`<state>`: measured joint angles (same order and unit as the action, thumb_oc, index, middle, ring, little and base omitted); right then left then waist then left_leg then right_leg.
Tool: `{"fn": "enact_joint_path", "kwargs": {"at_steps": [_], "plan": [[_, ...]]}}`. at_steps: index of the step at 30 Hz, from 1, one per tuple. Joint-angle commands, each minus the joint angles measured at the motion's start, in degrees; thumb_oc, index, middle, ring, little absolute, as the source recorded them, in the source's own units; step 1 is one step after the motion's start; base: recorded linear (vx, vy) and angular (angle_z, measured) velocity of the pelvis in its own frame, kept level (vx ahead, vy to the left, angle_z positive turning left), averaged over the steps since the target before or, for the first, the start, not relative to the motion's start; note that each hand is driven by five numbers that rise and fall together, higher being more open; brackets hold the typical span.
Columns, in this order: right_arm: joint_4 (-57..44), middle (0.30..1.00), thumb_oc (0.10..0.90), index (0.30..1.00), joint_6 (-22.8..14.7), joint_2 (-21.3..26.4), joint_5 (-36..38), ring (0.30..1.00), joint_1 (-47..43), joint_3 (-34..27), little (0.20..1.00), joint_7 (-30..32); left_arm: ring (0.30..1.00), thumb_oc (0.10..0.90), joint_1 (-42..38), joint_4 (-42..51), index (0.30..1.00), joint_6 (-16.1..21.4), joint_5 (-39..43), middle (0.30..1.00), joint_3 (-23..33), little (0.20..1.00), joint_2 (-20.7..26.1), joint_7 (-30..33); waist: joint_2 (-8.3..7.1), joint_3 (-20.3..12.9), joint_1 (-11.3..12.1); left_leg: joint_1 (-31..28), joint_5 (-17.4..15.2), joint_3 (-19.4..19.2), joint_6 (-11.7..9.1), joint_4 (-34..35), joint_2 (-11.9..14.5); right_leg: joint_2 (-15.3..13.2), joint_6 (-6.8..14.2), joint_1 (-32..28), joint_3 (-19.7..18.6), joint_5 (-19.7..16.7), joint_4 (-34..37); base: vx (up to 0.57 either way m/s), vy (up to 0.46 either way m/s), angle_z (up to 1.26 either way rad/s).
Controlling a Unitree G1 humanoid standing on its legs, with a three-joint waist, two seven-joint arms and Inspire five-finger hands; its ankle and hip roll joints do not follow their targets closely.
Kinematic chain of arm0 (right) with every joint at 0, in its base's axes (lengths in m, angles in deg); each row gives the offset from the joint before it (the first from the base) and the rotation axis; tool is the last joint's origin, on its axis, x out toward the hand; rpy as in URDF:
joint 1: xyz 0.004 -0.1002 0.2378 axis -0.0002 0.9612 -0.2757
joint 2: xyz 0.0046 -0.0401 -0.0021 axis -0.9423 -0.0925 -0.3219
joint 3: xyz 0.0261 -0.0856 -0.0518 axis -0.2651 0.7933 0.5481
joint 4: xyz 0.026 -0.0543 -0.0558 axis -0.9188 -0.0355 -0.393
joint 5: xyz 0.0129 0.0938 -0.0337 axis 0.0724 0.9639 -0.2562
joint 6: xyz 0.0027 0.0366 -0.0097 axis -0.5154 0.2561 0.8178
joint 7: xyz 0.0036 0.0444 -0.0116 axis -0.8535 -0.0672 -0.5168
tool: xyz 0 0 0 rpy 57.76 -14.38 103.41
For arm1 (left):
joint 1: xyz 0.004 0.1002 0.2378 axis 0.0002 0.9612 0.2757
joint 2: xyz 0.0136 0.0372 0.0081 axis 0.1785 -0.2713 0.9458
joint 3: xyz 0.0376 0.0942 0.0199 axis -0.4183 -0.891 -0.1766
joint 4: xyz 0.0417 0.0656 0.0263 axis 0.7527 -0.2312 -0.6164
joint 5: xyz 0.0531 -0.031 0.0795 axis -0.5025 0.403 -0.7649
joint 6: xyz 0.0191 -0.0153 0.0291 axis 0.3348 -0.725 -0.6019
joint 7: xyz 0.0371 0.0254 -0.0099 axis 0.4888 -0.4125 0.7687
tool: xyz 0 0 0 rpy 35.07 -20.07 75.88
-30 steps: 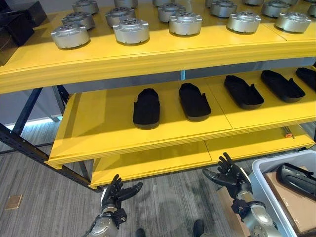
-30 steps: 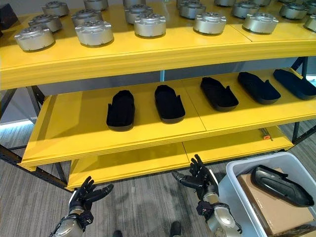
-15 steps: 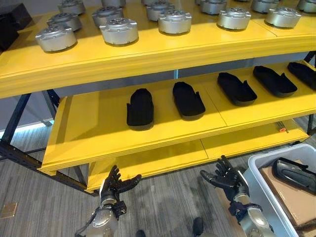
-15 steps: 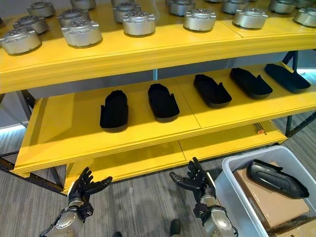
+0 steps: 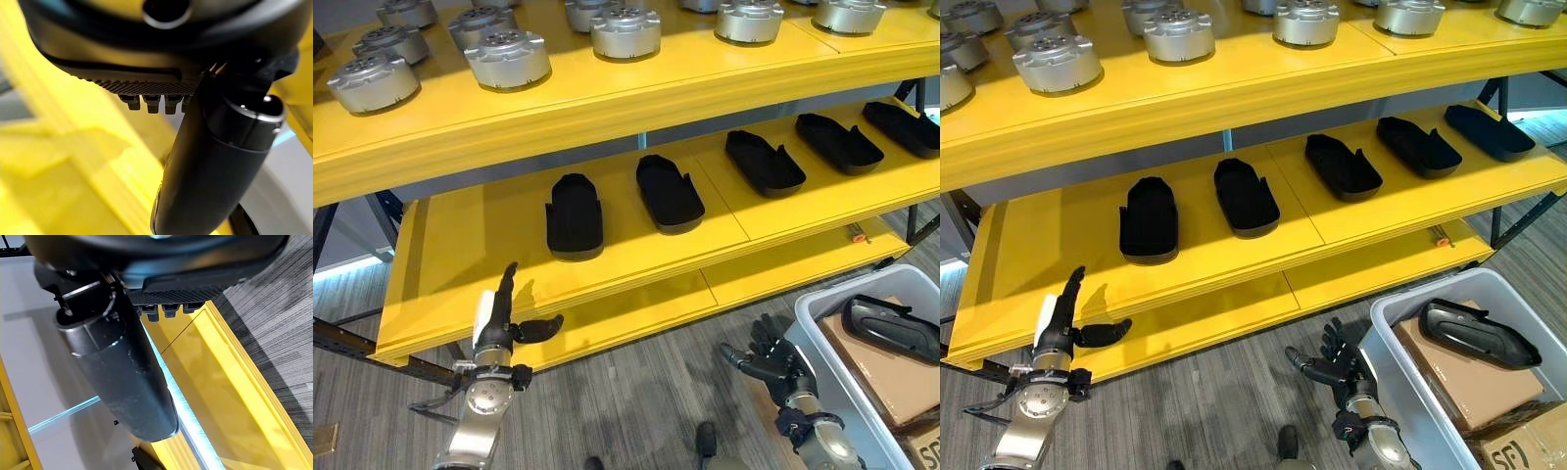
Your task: Move parts from the plastic box to the shelf.
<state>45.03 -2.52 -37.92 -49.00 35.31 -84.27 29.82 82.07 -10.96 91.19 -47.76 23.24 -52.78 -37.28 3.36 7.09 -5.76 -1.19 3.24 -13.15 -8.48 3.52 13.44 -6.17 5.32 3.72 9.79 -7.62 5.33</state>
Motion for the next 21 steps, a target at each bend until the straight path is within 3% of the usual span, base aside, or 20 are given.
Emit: {"fn": "enact_joint_path", "kwargs": {"at_steps": [1,6,10,21], "plan": [[-4.93,1.000,0.900,1.000,-7.01,2.51,4.13,1.000,-1.64,-2.64,1.000,-3.03,1.000,0.900,-8.06,1.14,1.000,5.63,-10.89,1.000,0.95,1.000,9.03,4.76,-1.66,-0.90,-1.25,5.03,3.99,1.96,-3.19,-0.50,6.79,-7.41,6.98,-4.71,-0.74,8.17,-3.60,-0.02,0.016,-0.04],[-5.02,1.000,0.900,1.000,-7.28,4.13,4.78,1.000,-1.15,-2.56,1.000,-3.71,1.000,0.900,-11.08,-0.12,1.000,4.80,-19.33,1.000,-0.68,1.000,15.81,4.72,-1.48,-0.31,-1.76,5.44,4.05,1.35,-3.44,-0.80,6.90,-7.55,7.21,-3.69,-1.25,7.82,-3.54,-0.02,0.010,-0.12],[-5.33,1.000,0.900,1.000,-7.29,4.97,5.07,1.000,-1.14,-2.53,1.000,-3.96,1.000,0.900,-14.10,-1.52,1.000,4.87,-21.37,1.000,-2.43,1.000,19.07,3.85,-1.38,0.44,-2.24,6.18,4.18,1.15,-3.52,-1.28,7.04,-7.56,7.24,-2.64,-1.62,7.64,-3.78,-0.02,0.009,-0.10],[-5.39,1.000,0.900,1.000,-7.36,5.35,5.01,1.000,-0.22,-1.90,1.000,-4.19,1.000,0.900,-21.78,-7.51,1.000,4.17,-23.82,1.000,-8.94,1.000,20.92,1.79,-1.59,2.16,-3.00,7.85,4.60,1.07,-3.57,-1.89,7.10,-7.39,7.15,-0.41,-2.15,7.37,-4.48,-0.01,0.002,-0.01]]}}
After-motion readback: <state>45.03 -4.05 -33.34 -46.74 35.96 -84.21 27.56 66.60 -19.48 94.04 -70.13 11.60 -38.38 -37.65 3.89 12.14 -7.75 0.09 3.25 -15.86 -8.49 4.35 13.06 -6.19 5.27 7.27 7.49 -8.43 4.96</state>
